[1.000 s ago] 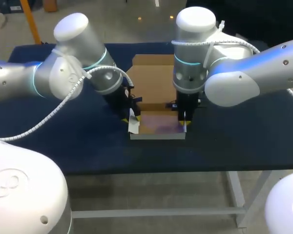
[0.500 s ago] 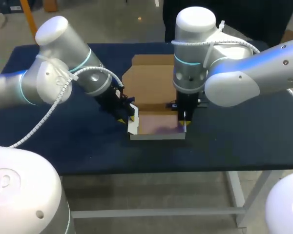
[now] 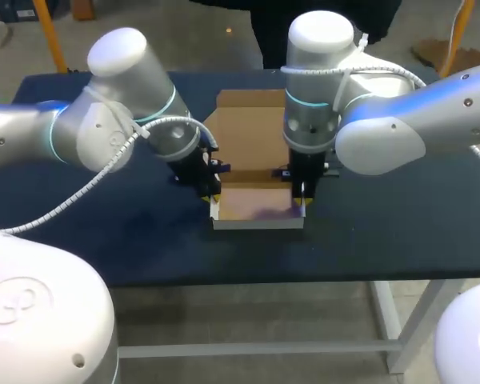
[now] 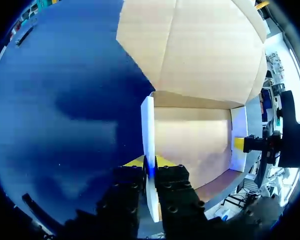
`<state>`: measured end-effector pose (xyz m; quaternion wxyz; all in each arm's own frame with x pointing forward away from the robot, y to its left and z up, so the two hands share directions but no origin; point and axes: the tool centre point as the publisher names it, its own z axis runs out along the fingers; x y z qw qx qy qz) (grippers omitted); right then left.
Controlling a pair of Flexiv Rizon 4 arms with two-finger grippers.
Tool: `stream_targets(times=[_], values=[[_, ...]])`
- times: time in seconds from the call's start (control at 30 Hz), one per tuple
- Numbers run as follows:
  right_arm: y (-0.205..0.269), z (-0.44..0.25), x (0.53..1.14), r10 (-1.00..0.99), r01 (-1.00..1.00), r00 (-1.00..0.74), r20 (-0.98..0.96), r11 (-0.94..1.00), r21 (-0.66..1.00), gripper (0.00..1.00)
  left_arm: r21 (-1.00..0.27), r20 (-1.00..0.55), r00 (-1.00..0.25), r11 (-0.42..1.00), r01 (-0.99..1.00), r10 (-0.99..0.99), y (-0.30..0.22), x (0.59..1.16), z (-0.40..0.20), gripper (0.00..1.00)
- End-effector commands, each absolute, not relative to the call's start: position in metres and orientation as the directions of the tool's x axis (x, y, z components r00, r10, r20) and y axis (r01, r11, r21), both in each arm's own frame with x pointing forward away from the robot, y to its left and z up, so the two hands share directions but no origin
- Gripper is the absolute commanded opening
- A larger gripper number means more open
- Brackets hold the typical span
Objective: Assemble the packaging by folding the flat box into shape, placing the metal phone stand inside, and closing the box properly
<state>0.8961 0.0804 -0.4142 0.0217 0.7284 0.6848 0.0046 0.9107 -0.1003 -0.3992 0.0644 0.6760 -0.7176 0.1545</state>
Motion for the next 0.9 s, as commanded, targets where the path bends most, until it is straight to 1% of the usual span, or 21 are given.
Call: stream_targets(times=[0.03, 0.1, 0.27, 0.47, 0.5, 0.57, 0.9], values=[[0.081, -0.414, 0.896, 0.998, 0.998, 0.061, -0.026, -0.060, 0.035, 0.00, -0.142, 0.230, -0.066, 0.034, -0.989, -0.971, -0.105, 0.908, -0.402, 0.10], [0.081, -0.414, 0.896, 0.998, 0.998, 0.061, -0.026, -0.060, 0.035, 0.00, -0.143, 0.217, -0.063, 0.032, -0.989, -0.974, -0.105, 0.908, -0.403, 0.11], [0.081, -0.414, 0.896, 0.998, 0.998, 0.061, -0.026, -0.060, 0.035, 0.00, -0.145, 0.200, -0.060, 0.031, -0.989, -0.978, -0.104, 0.909, -0.405, 0.16], [0.081, -0.414, 0.896, 0.998, 0.998, 0.061, -0.026, -0.060, 0.035, 0.00, -0.141, 0.182, -0.055, 0.030, -0.990, -0.982, -0.103, 0.911, -0.407, 0.12], [0.081, -0.414, 0.896, 0.998, 0.998, 0.061, -0.026, -0.060, 0.035, 0.00, -0.140, 0.181, -0.055, 0.029, -0.990, -0.982, -0.103, 0.911, -0.407, 0.10], [0.081, -0.414, 0.896, 0.998, 0.998, 0.061, -0.026, -0.060, 0.035, 0.00, -0.138, 0.177, -0.053, 0.029, -0.990, -0.983, -0.103, 0.912, -0.408, 0.00], [0.081, -0.414, 0.896, 0.998, 0.998, 0.061, -0.026, -0.060, 0.035, 0.00, -0.147, 0.093, -0.053, 0.039, -0.988, -0.994, -0.103, 0.911, -0.414, 0.00]])
